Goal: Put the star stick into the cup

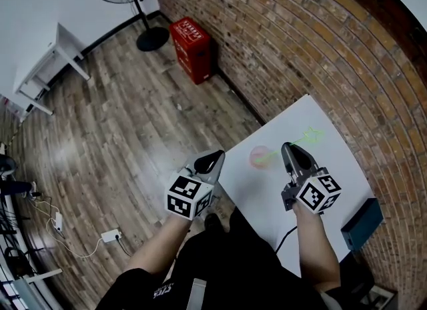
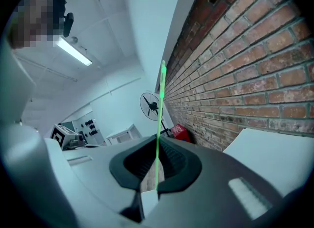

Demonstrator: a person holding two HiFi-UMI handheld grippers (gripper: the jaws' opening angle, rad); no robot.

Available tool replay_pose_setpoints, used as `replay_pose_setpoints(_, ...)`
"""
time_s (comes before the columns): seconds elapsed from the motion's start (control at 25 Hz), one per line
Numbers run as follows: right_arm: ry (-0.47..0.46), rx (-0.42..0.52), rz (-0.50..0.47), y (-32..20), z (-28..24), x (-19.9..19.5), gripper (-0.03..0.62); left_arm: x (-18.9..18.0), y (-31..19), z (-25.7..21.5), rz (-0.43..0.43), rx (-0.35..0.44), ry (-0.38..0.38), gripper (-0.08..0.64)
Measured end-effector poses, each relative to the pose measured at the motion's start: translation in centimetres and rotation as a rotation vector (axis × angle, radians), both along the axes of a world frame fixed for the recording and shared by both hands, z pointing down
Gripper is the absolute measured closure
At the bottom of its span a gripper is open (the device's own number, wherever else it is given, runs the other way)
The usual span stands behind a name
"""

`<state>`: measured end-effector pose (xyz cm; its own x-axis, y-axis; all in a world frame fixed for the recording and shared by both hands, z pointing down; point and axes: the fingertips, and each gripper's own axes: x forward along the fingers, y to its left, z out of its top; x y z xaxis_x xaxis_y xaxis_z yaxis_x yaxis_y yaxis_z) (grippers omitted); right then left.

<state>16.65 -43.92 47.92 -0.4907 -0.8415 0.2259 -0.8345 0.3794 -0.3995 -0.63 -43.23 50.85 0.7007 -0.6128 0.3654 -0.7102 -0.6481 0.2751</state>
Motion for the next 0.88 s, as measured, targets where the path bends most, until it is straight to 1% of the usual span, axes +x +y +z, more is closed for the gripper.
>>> replay_pose_setpoints(0.2,0.007,-0.043,-0.017,-1.7,3.0,0.5,0.578,0.8,-0.8,1.8,0.002,-0.035,-0.027,0.554)
replay_pose_setpoints(0.44,0.019,-0.104,-0.012,-3.5,7.4,1.3,0.578,0.7,-1.3,3.6,-0.003,-0.072,-0.055,0.554)
replay_pose_setpoints(0.72,0.003,-0.171,-0.026,-4.1,11.2,0.8,0.577,-0.3,-1.7,5.7,-0.035,-0.118,-0.076,0.554)
replay_pose_setpoints(0.88,0.016,-0.201,-0.040,-4.2,12.6,0.2,0.577,-0.3,-2.3,6.7,-0.048,-0.138,-0.073,0.554)
